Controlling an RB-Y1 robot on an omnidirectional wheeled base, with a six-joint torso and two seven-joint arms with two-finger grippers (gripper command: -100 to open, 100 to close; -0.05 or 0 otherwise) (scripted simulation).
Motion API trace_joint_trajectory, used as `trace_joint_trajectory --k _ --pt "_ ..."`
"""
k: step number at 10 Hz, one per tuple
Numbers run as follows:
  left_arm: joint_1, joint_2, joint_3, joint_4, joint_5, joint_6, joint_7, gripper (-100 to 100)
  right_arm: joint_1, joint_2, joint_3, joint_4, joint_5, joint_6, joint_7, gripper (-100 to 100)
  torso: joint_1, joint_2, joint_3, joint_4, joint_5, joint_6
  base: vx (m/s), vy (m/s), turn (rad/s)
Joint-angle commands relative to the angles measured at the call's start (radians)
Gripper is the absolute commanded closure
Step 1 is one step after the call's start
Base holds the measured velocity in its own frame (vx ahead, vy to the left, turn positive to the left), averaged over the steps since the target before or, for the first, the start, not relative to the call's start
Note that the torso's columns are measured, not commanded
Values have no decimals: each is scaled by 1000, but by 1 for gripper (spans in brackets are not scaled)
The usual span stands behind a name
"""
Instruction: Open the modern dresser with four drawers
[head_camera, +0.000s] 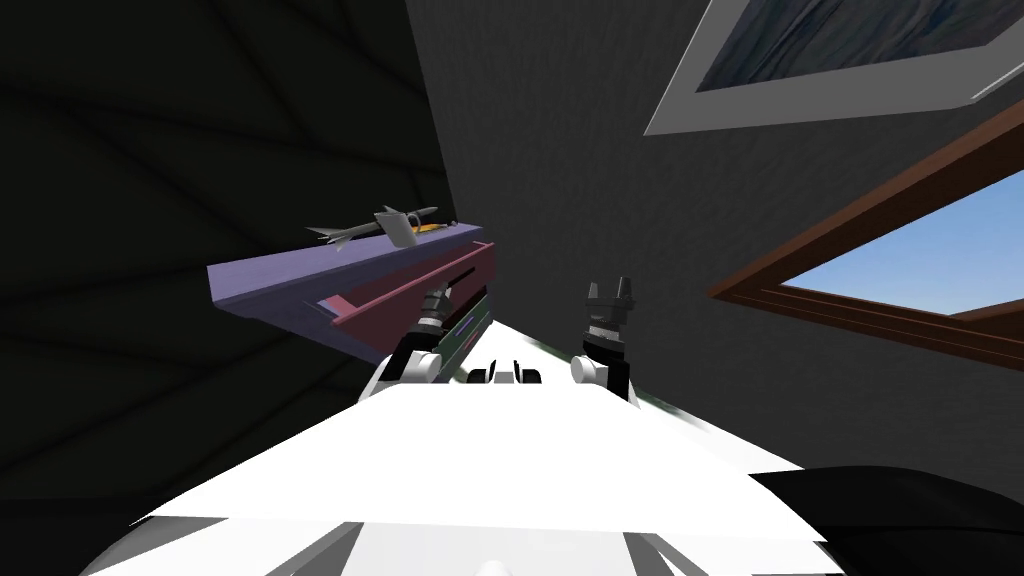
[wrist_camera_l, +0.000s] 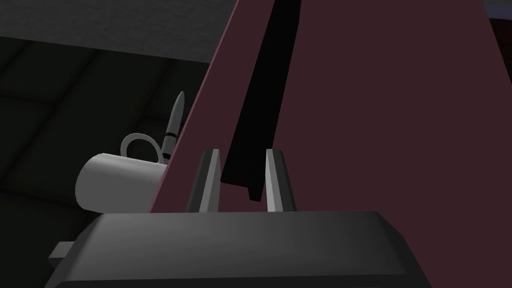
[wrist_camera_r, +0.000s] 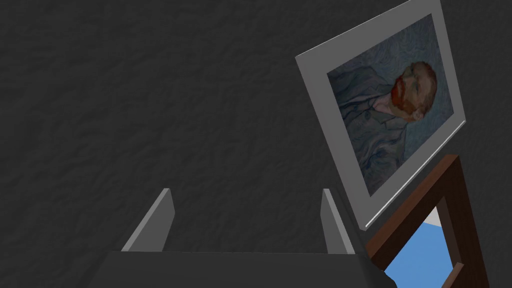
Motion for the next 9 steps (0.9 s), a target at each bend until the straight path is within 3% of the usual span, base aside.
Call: trace_joint_trajectory --k 1,2,4,9 --pt "7 -5 -8 -10 -4 2 -3 100 0 0 0 0 0 0 0 0 0 1 1 0 0 0 -63 -171 3" --pt "18 0 -5 -34 -1 18 0 -100 0 0 0 0 0 0 0 0 0 0 0 1 0 0 -11 -83 10" --pt "42 6 -5 -88 2 51 4 -100 0 0 0 0 0 0 0 0 10 -5 -4 0 2 -1 40 17 -4" --pt "103 21 -5 -234 9 134 15 -100 0 0 0 0 0 0 0 0 0 0 0 0 0 0 44 10 4"
